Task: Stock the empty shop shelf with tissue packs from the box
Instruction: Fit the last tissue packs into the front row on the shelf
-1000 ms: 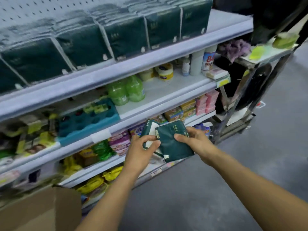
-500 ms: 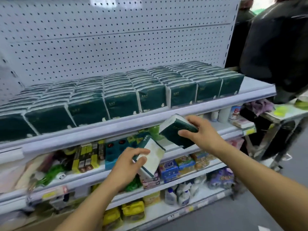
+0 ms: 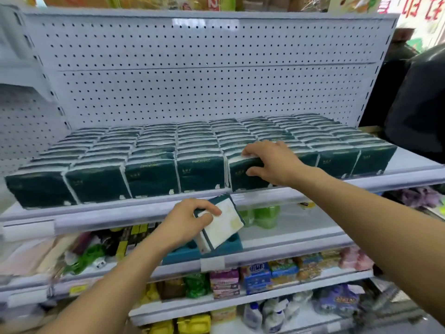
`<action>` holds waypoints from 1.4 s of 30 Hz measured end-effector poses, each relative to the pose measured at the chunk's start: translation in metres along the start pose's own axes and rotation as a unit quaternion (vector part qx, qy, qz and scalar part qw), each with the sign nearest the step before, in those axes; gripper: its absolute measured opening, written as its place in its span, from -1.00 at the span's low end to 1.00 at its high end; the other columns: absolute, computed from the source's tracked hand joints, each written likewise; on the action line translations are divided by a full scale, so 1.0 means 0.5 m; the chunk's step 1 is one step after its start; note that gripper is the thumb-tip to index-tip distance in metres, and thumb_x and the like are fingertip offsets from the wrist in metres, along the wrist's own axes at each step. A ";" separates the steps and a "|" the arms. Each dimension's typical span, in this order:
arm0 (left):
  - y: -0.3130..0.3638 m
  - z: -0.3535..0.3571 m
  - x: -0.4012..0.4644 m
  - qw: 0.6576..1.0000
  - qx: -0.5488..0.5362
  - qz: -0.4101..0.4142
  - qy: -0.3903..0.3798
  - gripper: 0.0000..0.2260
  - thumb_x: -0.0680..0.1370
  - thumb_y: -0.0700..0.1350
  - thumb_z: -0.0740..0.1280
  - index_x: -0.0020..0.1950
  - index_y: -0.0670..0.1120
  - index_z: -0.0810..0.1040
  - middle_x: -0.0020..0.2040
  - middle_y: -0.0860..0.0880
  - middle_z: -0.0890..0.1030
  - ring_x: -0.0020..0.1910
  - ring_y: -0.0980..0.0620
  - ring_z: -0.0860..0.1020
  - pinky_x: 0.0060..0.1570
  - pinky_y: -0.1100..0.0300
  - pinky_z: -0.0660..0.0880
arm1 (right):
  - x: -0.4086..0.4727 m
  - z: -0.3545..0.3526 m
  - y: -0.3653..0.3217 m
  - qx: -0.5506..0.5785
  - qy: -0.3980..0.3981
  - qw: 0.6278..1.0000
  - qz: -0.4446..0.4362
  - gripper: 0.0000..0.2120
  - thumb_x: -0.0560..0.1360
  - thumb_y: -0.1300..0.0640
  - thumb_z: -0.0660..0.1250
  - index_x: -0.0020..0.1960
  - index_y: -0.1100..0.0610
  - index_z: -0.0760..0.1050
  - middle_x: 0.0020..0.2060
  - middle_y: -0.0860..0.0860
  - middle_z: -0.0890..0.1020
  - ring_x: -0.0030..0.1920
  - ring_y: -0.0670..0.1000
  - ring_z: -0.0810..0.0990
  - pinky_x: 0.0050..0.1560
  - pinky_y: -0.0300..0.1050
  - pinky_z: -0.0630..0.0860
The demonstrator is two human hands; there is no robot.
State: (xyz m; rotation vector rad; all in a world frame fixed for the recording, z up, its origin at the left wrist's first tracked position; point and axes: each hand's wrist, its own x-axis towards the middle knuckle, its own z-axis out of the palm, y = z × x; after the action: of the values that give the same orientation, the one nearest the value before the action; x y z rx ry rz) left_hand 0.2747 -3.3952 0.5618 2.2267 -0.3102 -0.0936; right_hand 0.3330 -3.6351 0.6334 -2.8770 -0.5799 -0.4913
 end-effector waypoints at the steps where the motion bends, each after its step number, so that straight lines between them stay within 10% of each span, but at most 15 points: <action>1: 0.005 -0.007 0.005 1.000 0.000 0.002 0.001 -0.74 0.62 -0.18 0.25 -0.06 0.14 0.66 0.21 0.09 0.51 0.07 0.11 0.51 -0.01 0.12 0.52 | 0.008 0.004 -0.001 -0.012 0.003 1.000 -0.012 -0.59 0.52 -0.03 0.38 0.33 0.00 0.42 0.23 -0.02 0.51 0.26 0.08 0.42 0.25 0.01 0.23; 19: -0.001 -0.026 0.012 0.992 -0.120 -0.027 0.020 -0.69 0.62 -0.21 0.24 -0.09 0.12 0.70 0.21 0.11 0.55 0.07 0.09 0.55 -0.23 0.29 0.50 | 0.024 0.044 0.012 -0.057 0.052 0.996 -0.046 -0.61 0.52 0.01 0.37 0.31 0.05 0.45 0.18 0.03 0.47 0.20 0.11 0.42 0.13 0.05 0.32; 26: 0.000 -0.029 0.002 0.993 -0.110 -0.029 0.026 -0.70 0.62 -0.19 0.25 -0.09 0.13 0.70 0.22 0.08 0.53 0.08 0.07 0.54 -0.32 0.34 0.47 | -0.001 0.090 0.009 -0.172 0.043 0.982 -0.062 -0.14 0.41 -0.19 0.42 0.54 0.12 0.13 0.46 0.12 0.31 0.43 0.18 0.31 0.42 0.20 0.24; 35: -0.010 -0.040 -0.012 0.991 -0.115 -0.050 0.036 -0.71 0.62 -0.20 0.24 -0.07 0.10 0.70 0.19 0.04 0.54 0.01 0.05 0.53 -0.37 0.37 0.43 | 0.042 0.112 0.014 -0.207 0.038 0.977 -0.023 -0.06 0.37 -0.22 0.44 0.55 0.14 0.08 0.45 0.14 0.32 0.40 0.18 0.35 0.32 0.16 0.34; 42: -0.016 -0.047 -0.019 0.991 -0.117 -0.052 0.041 -0.71 0.61 -0.22 0.24 -0.06 0.09 0.69 0.12 0.13 0.55 0.01 0.10 0.55 -0.28 0.33 0.47 | 0.038 0.116 0.010 -0.181 -0.021 0.983 -0.023 -0.10 0.43 -0.11 0.25 0.57 0.09 -0.18 0.56 0.09 0.02 0.55 0.16 0.00 0.51 0.21 -0.02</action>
State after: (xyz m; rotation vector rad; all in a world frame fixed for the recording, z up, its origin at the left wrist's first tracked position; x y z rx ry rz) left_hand 0.2711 -3.3700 0.5698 2.0067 -0.1311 -0.0898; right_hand 0.3678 -3.6202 0.5855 -3.2309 -0.6213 -0.6001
